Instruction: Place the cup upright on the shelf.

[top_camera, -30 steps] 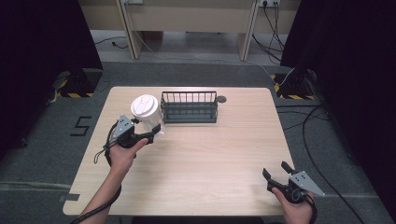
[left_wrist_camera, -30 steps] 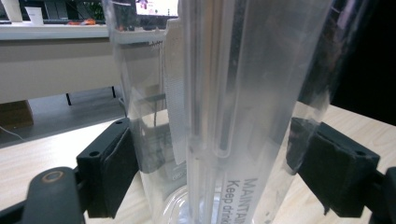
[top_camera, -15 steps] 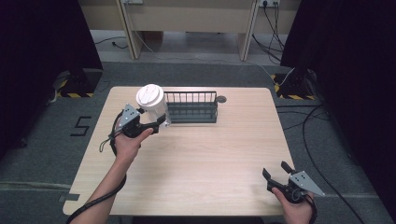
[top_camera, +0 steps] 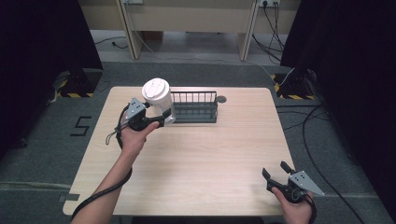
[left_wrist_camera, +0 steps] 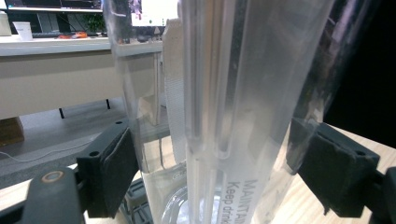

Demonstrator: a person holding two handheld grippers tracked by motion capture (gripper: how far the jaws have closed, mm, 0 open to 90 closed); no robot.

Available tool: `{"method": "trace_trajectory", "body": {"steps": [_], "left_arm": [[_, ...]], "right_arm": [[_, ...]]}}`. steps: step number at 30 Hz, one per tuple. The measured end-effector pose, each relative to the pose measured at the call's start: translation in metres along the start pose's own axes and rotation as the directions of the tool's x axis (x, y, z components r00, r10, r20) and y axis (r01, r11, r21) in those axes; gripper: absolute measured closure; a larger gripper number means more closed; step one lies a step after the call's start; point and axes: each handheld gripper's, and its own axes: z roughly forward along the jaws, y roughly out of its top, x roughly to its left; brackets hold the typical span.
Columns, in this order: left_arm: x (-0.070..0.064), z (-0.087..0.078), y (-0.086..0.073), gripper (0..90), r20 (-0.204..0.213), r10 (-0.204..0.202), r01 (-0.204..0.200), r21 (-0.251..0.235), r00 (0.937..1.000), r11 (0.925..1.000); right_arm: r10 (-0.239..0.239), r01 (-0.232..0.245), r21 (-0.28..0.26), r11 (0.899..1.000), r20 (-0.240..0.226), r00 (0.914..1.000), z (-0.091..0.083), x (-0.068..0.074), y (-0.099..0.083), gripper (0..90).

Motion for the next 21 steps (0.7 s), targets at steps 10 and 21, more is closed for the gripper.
{"method": "trace_trajectory", "body": {"steps": [10, 21], "left_arm": [[0.002, 0.015, 0.007, 17.5, 0.003, -0.01, 0.01, 0.004, 0.9999, 0.9999], [0.004, 0.028, 0.014, 17.5, 0.007, -0.003, 0.003, 0.008, 1.0, 1.0]], "right_arm": [[0.004, -0.004, -0.003, 1.0, 0.003, 1.0, 0.0, -0.001, 0.0, 20.2], [0.004, -0.004, -0.003, 1.0, 0.004, 1.0, 0.001, -0.002, 0.0, 20.2]]}}
